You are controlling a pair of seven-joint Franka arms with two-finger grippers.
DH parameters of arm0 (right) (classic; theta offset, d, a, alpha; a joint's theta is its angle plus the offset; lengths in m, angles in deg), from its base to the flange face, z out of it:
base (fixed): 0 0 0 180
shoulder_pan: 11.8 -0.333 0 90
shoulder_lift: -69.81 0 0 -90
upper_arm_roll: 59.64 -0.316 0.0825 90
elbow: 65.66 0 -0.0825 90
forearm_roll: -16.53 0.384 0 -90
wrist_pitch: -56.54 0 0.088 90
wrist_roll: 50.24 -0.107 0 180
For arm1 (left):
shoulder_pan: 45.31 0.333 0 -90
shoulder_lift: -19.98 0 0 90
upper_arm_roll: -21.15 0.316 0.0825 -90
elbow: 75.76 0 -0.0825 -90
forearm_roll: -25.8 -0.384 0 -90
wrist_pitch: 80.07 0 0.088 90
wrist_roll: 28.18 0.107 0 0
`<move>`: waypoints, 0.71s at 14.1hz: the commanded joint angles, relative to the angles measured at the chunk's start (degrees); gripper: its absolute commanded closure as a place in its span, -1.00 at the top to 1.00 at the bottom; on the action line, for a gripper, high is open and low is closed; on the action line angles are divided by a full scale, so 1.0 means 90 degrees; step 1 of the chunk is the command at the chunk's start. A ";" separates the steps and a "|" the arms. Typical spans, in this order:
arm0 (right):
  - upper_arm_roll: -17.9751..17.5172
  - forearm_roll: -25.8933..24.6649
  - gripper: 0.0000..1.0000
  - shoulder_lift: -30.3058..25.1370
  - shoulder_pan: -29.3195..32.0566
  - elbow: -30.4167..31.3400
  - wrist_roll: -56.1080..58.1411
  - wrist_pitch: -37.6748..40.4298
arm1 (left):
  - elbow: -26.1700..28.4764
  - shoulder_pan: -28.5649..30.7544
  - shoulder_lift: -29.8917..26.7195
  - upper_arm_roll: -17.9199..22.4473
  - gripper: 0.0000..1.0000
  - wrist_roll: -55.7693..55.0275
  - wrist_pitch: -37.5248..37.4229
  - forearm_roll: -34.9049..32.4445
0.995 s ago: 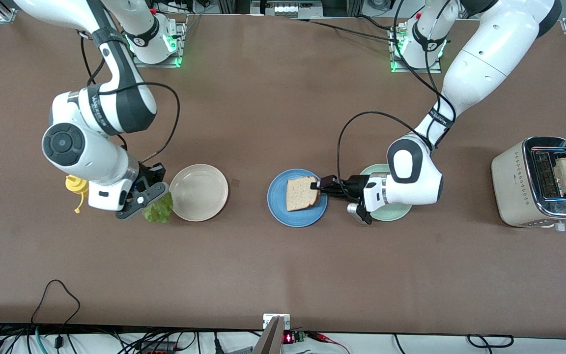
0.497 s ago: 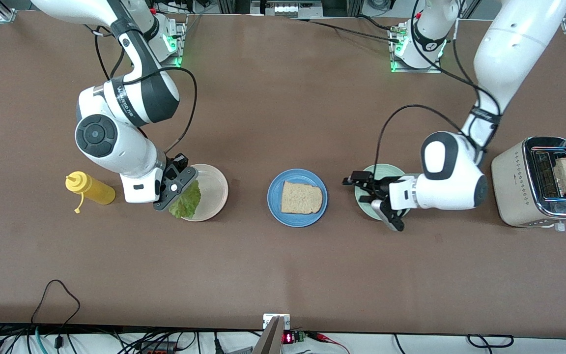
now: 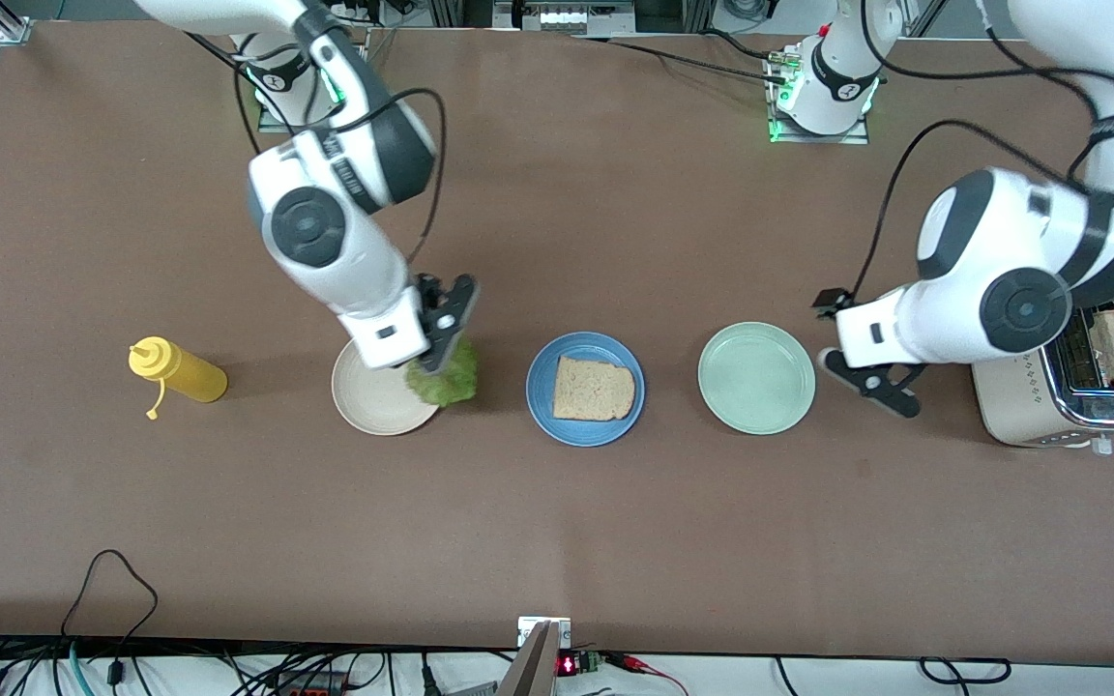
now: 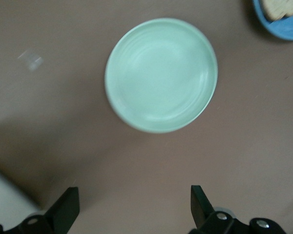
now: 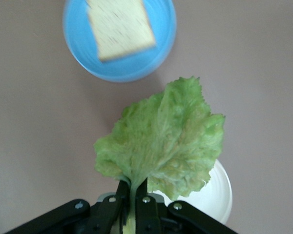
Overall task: Make sandwich in blue plate with both arms
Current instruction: 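Carry the lettuce over the blue plate while the left gripper withdraws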
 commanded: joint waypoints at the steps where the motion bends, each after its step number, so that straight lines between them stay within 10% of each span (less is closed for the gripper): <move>1: 0.0037 0.0020 -1.00 0.0881 -0.0463 -0.1065 0.0191 -0.0114 | -0.1065 -0.0028 -0.0117 0.0037 1.00 -0.0203 -0.1276 -0.0293; 5: 0.0057 -0.0154 -1.00 0.1761 -0.1020 -0.1312 0.0172 -0.1305 | -0.1315 -0.0426 -0.0799 0.1009 1.00 -0.0222 -0.1088 0.0085; 7: 0.0057 -0.0302 -1.00 0.1957 -0.1080 -0.1321 0.0182 -0.1638 | -0.0334 -0.1109 -0.1598 0.2268 1.00 -0.0359 -0.0259 0.0895; 10: 0.0066 -0.0350 -1.00 0.2172 -0.1284 -0.1360 0.0162 -0.1921 | 0.0852 -0.1210 -0.2391 0.2449 1.00 -0.0398 0.0613 0.0889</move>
